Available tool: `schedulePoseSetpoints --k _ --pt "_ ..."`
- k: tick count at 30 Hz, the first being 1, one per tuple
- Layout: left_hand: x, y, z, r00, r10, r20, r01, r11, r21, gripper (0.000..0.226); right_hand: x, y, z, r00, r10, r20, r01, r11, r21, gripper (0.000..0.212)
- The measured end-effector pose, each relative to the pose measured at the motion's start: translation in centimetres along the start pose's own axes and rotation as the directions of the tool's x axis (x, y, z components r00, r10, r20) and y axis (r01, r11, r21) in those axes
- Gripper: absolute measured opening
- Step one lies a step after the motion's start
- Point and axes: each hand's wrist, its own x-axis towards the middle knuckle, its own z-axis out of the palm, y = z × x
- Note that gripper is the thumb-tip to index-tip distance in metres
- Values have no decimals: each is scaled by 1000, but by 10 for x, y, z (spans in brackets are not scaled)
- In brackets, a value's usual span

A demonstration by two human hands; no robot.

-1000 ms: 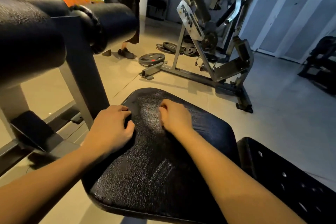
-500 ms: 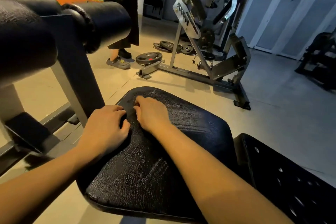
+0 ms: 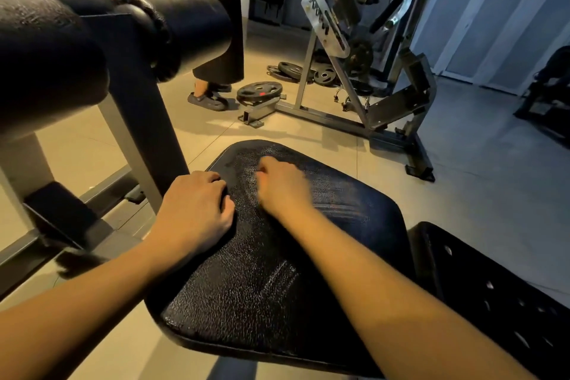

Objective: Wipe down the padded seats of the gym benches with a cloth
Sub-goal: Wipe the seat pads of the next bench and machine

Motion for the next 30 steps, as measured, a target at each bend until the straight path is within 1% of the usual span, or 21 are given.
schedulePoseSetpoints --k 2,3,4,5,7,10,12,13,15,17,18,20,21,23,24,25,28,30 --pt "-2 -2 0 1000 -8 12 9 1000 -5 49 -8 -31 3 988 -155 15 155 988 3 22" --pt "-2 -3 0 1000 -9 24 9 1000 -4 49 -12 -31 1 983 -183 14 183 983 2 22" --pt "-3 -3 -1 1000 -2 30 2 1000 0 48 -17 -20 -2 985 -172 10 172 985 1 22" --pt "-3 -3 -1 1000 7 26 -7 1000 2 45 -22 -2 -5 991 -131 1 131 991 -12 23" --pt "-3 -3 0 1000 19 3 -19 1000 -3 39 -26 49 -16 1000 10 -25 -11 998 -64 26" --pt "0 0 3 999 31 -22 -31 1000 5 35 -19 133 -40 963 253 -89 -266 943 -200 23" --pt "1 2 3 999 26 -29 -26 1000 17 34 -5 156 -44 934 335 -125 -356 904 -238 19" --pt "1 3 4 999 20 -33 -19 1000 21 32 3 152 -41 927 348 -140 -372 900 -227 18" --pt "1 4 4 999 9 -34 -8 1000 21 31 21 120 -26 938 314 -150 -338 925 -173 17" --pt "2 3 3 1000 3 -24 -3 1000 10 32 39 68 -10 965 234 -123 -244 967 -77 19" --pt "2 2 3 1000 2 -11 -2 1000 6 35 42 39 -4 980 172 -99 -176 984 -30 21" --pt "1 0 2 1000 -6 2 7 1000 -15 43 36 -10 2 999 3 -39 -1 999 38 23" --pt "1 0 1 1000 -5 4 5 1000 -26 48 27 -24 2 996 -92 -14 92 994 51 23" --pt "1 0 1 1000 1 13 0 1000 -29 53 5 -23 -1 971 -238 14 237 970 51 20" --pt "1 0 2 1000 0 9 0 1000 -24 53 -1 -9 -3 967 -255 16 254 966 43 19" --pt "1 0 2 1000 -3 1 3 1000 -18 51 -1 8 -6 973 -230 14 229 973 32 18" --pt "2 2 3 1000 -5 -5 5 1000 -13 46 38 63 -15 999 -39 -34 36 997 -73 21" --pt "3 2 3 1000 -7 -17 6 1000 -13 44 73 74 -16 996 63 -57 -70 988 -138 19"
